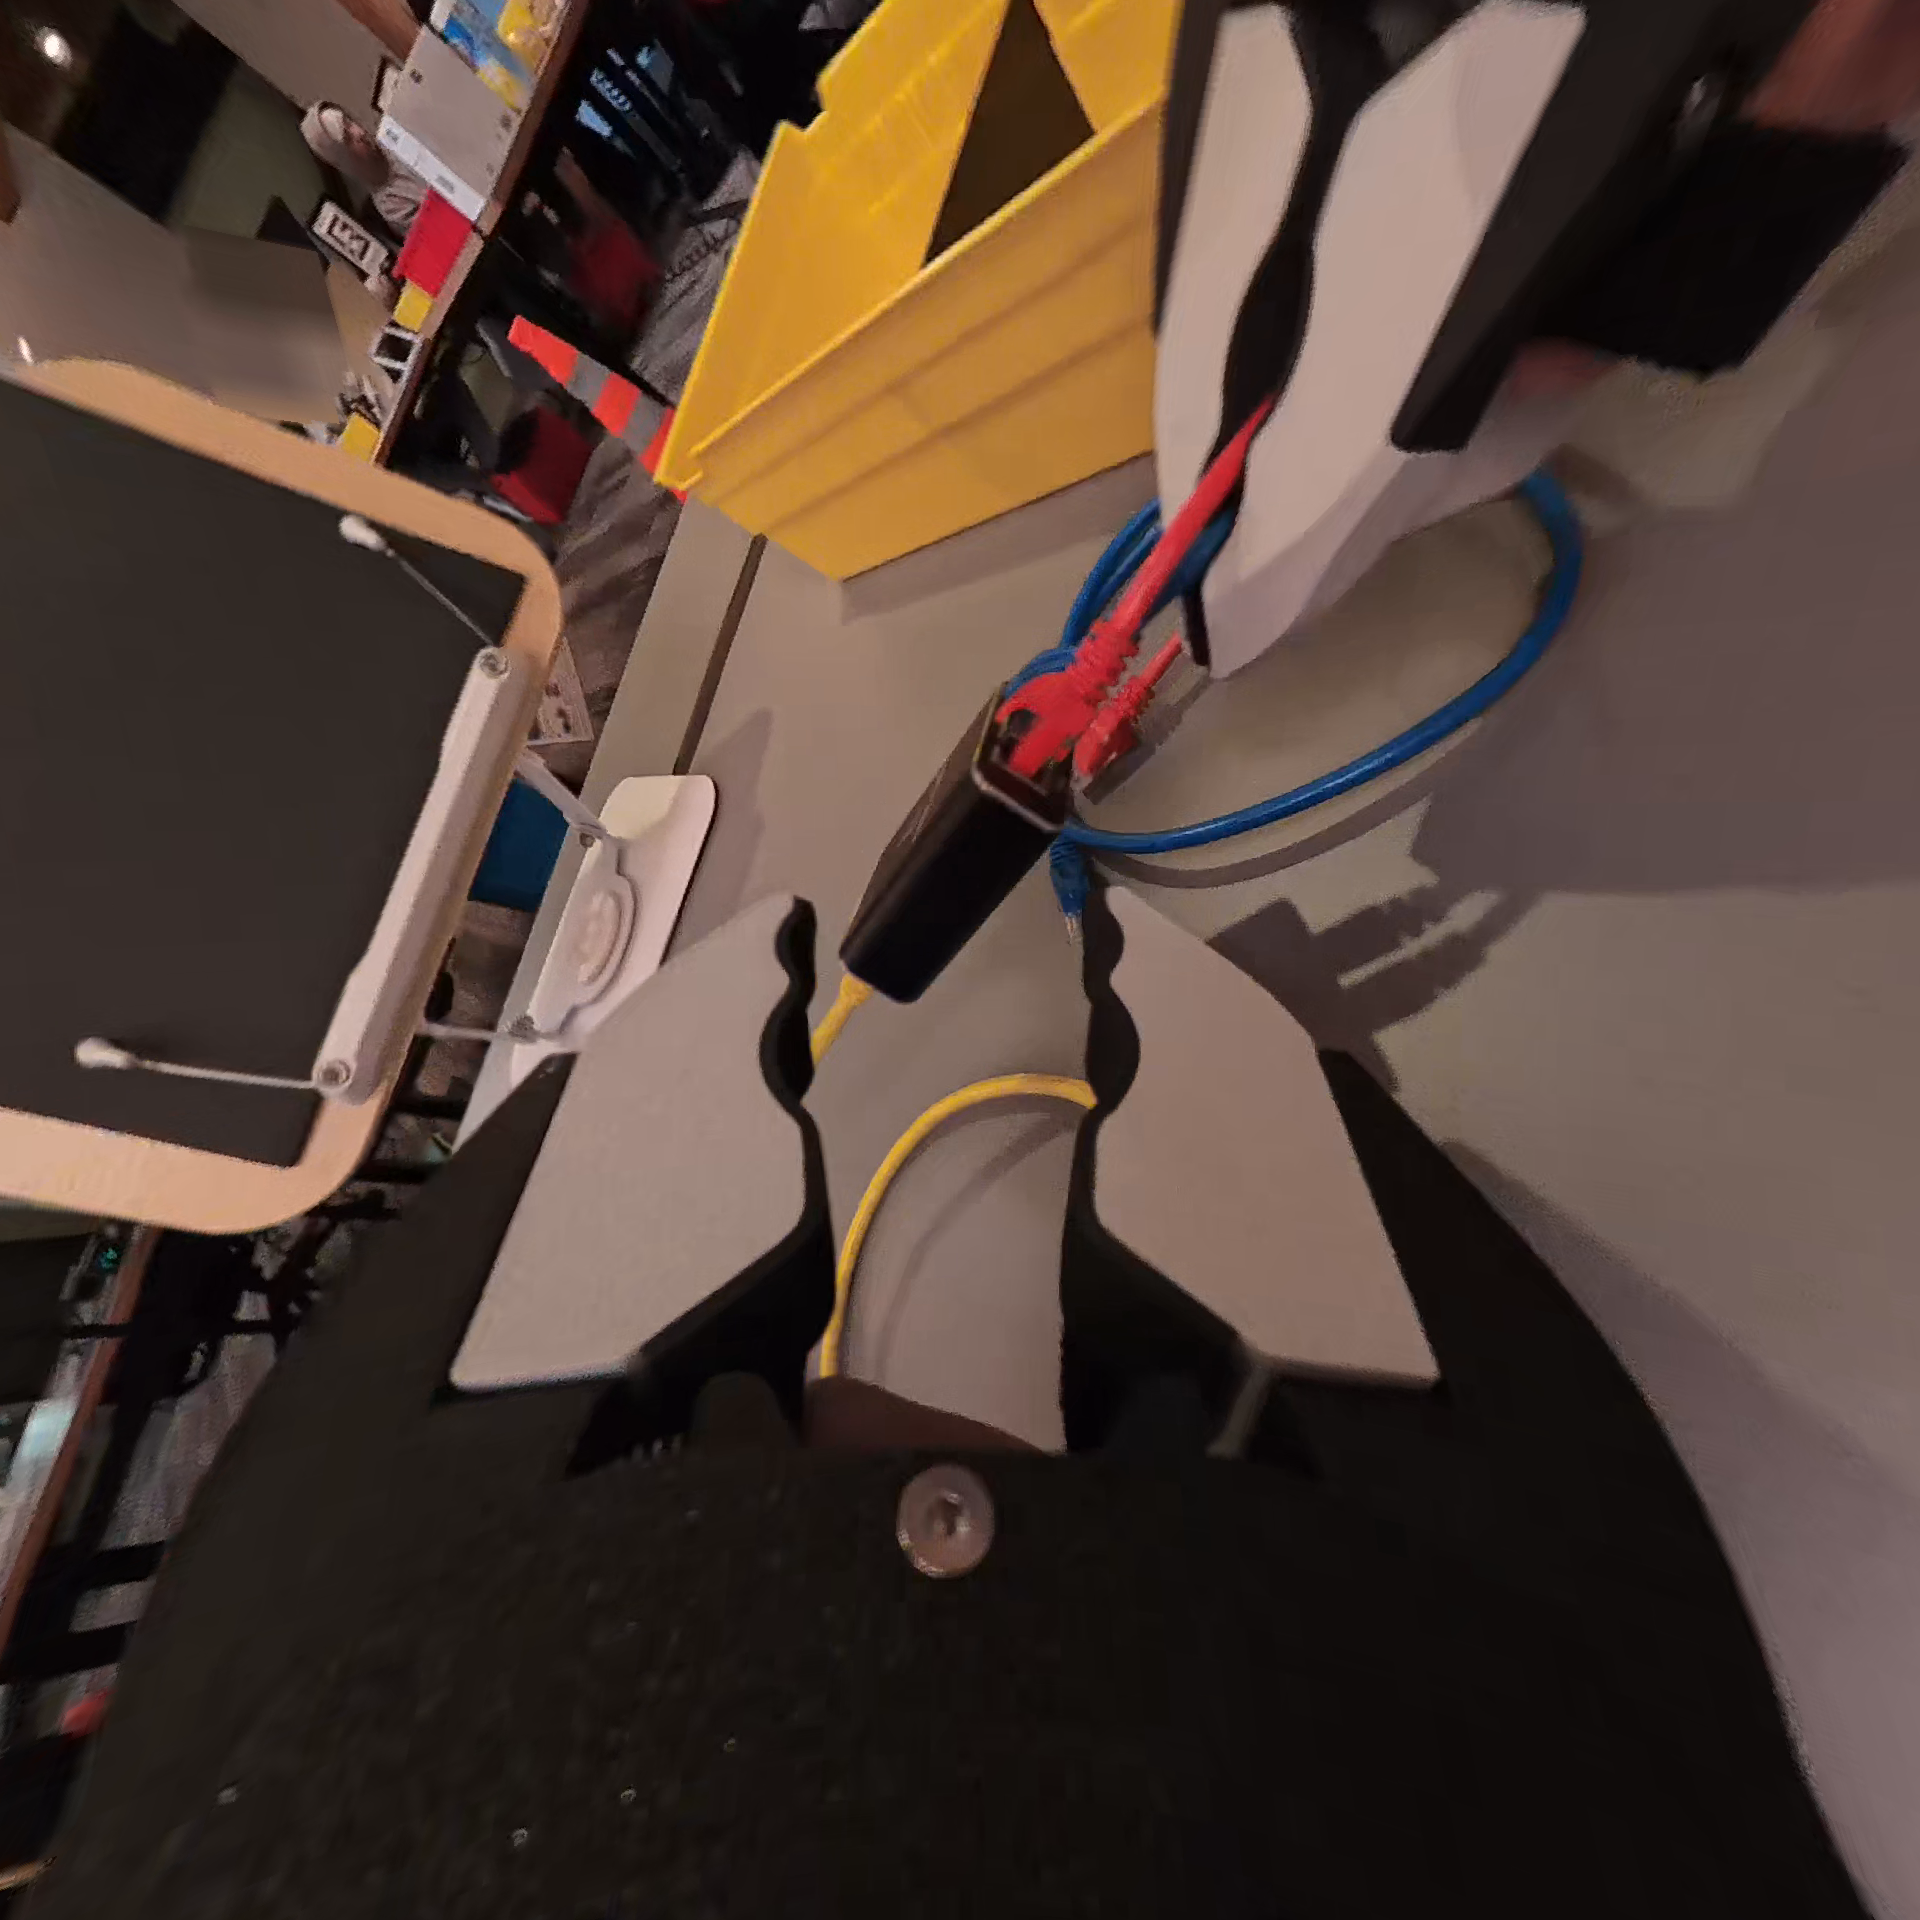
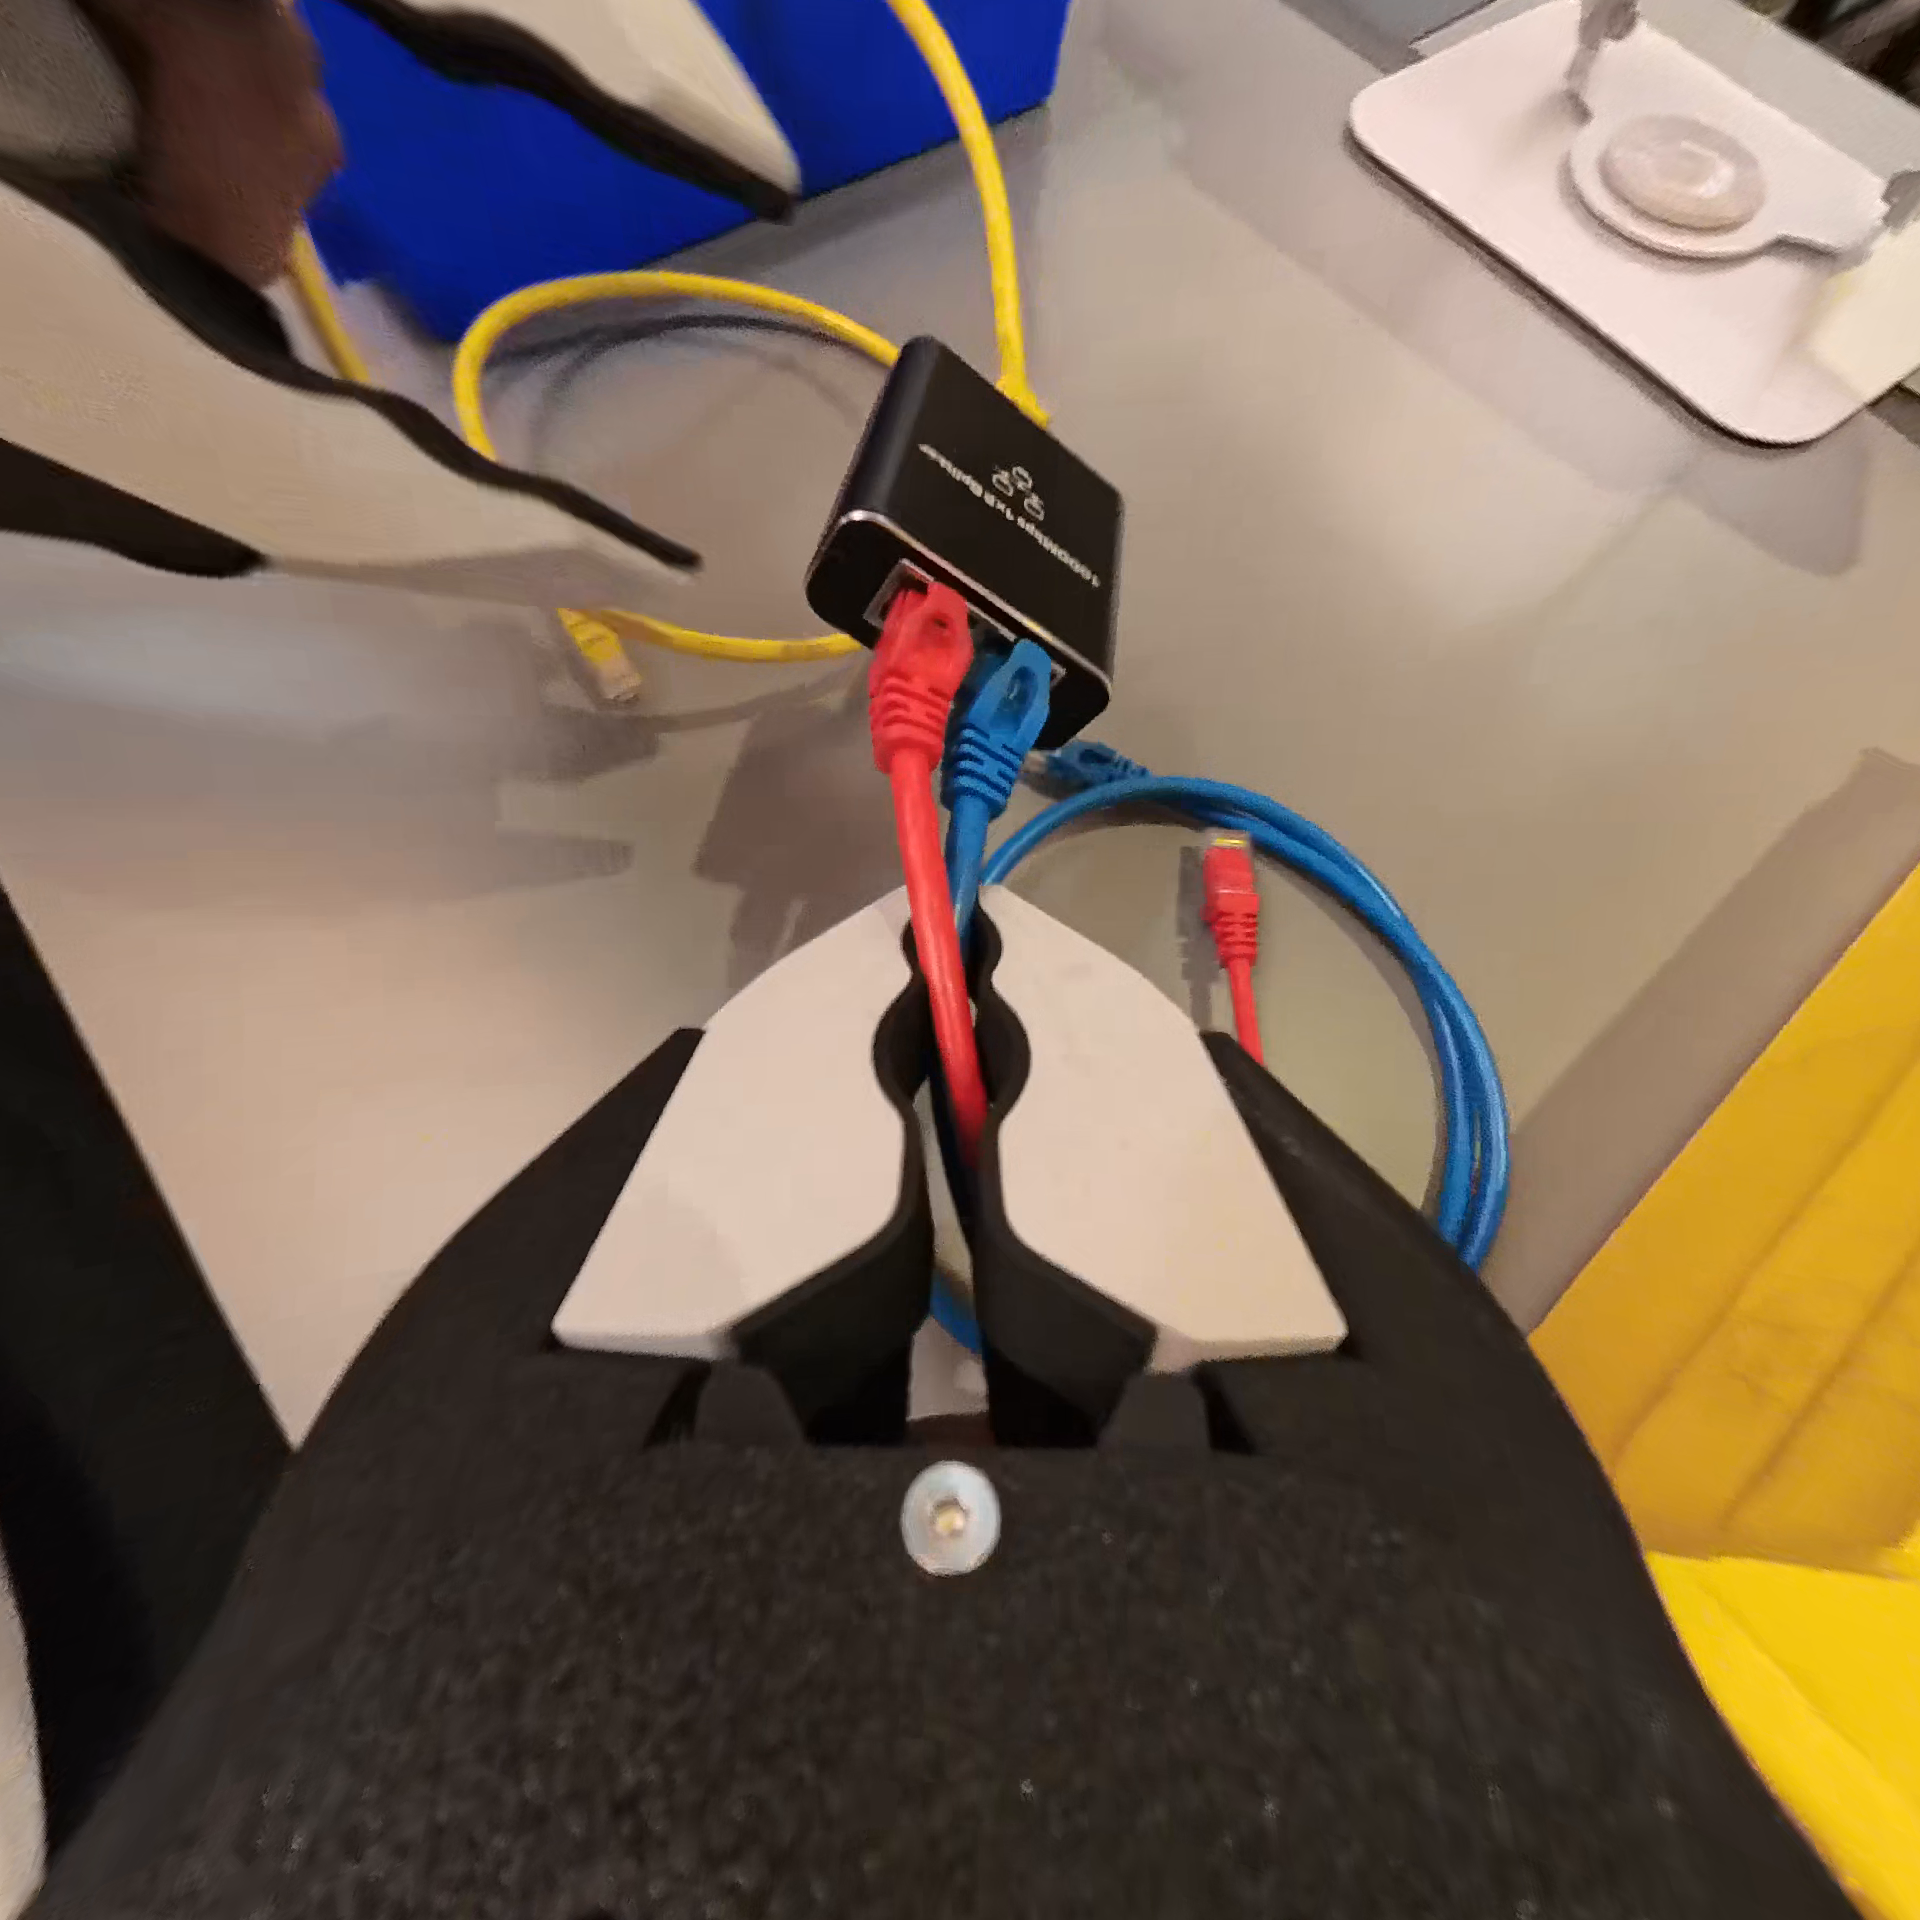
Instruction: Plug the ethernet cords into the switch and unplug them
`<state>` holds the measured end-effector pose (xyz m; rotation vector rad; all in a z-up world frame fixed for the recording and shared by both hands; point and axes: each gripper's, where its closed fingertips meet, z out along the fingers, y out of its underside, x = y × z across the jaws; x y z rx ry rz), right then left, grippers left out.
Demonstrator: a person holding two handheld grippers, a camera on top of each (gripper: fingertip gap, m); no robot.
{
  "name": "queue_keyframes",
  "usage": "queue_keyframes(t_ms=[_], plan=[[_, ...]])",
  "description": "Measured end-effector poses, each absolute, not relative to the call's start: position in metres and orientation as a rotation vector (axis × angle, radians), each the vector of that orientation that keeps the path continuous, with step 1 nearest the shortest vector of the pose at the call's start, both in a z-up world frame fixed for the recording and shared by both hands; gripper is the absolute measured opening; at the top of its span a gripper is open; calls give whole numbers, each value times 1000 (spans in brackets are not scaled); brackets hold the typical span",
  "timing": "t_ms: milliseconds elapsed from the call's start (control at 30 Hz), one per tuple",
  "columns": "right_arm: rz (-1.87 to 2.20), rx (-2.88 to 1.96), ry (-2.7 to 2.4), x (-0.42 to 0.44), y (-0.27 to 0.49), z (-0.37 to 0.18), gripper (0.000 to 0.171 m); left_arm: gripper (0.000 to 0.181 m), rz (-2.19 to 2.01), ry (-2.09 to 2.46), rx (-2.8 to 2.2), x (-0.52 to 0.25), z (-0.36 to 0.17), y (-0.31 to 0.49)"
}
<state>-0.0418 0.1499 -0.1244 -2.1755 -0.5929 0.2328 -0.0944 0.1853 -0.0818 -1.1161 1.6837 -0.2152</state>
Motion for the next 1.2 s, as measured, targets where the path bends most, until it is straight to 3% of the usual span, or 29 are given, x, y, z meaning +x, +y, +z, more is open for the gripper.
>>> queue_keyframes(t_ms=[233, 333, 633, 733, 833, 1200], plan=[[239, -2172, -722, -58, 136, -116, 2, 49, 98, 1801, -790, -76, -100, 189], [210, -2161, -776, -60, 134, -117, 2, 27, 165, 1809, -662, -65, -107, 188], [177, -2161, -649, -30, 148, -133, 5, 26, 96, 1679, -689, -29, -131, 206], [52, -2013, -635, -21, 154, -115, 23, 26, 70, 1643, -690, -24, -138, 216], [-41, -1877, -755, -35, 151, -90, 30, 26, 55, 1654, -712, -25, -143, 221], [-609, -1751, -1312, -49, 184, -128, 26, 26, 27, 1654, -730, -26, -146, 218]])
